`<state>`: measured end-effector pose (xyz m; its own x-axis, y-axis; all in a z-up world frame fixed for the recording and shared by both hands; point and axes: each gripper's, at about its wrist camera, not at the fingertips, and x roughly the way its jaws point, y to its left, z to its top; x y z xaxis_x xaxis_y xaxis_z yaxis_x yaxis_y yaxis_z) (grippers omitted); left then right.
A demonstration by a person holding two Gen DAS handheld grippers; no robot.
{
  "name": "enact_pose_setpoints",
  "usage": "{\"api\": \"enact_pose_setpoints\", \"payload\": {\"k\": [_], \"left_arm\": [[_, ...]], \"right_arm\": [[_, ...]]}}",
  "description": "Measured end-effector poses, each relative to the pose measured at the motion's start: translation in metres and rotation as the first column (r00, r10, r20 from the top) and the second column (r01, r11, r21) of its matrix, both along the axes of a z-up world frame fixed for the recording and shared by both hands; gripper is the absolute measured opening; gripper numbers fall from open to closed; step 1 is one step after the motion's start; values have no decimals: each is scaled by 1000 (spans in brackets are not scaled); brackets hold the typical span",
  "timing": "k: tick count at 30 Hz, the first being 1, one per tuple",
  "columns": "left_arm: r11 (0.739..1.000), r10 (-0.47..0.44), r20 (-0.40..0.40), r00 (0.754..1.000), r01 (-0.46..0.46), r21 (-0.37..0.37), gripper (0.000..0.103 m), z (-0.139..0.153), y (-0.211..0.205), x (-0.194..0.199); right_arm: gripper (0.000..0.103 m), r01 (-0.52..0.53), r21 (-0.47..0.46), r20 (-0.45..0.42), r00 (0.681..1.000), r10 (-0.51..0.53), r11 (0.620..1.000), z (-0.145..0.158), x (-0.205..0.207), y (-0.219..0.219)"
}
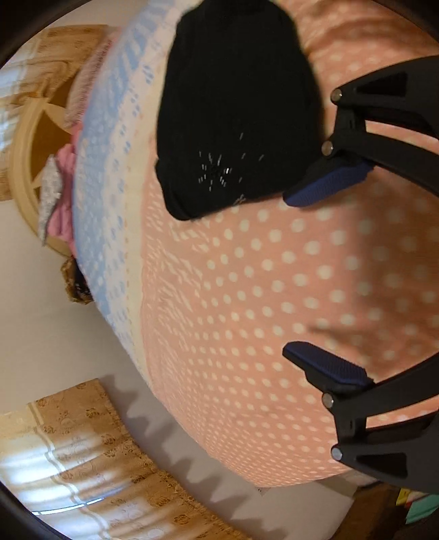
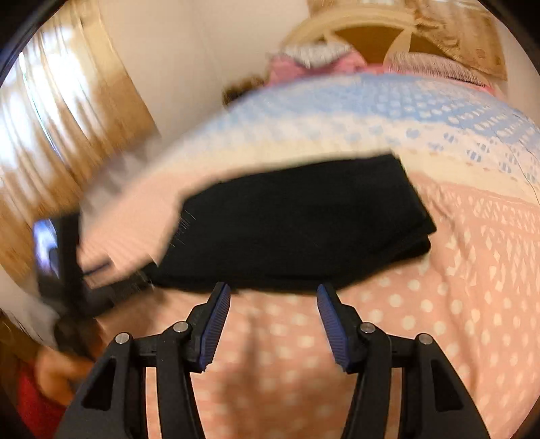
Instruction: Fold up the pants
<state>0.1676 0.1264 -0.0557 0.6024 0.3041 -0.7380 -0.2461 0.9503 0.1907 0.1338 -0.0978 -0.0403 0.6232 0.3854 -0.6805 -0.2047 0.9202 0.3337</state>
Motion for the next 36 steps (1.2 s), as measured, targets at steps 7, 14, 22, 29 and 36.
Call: {"api": "enact_pose_setpoints", "payload": {"k": [7, 14, 22, 29, 36], "left_arm": [[984, -121, 118, 986, 135, -118, 90, 37, -30, -43], [973, -176, 192, 965, 201, -116, 97, 56, -52, -68], [965, -226, 250, 941, 252, -76, 103, 66, -67, -104], [960, -252, 257, 933, 275, -57, 103, 68, -75, -124], [976, -210, 295, 932, 216, 13, 103, 80, -72, -127]], "right_arm": [[62, 103, 68, 87, 990, -109, 992, 29, -55, 1], [74, 224, 53, 218, 948, -231, 973, 60, -99, -9], [75, 254, 55, 262, 929, -260, 966, 76, -134, -11], [75, 279, 52, 271, 920, -283, 959, 76, -158, -8], [75, 281, 25, 332, 903, -273, 959, 88, -171, 1]]}}
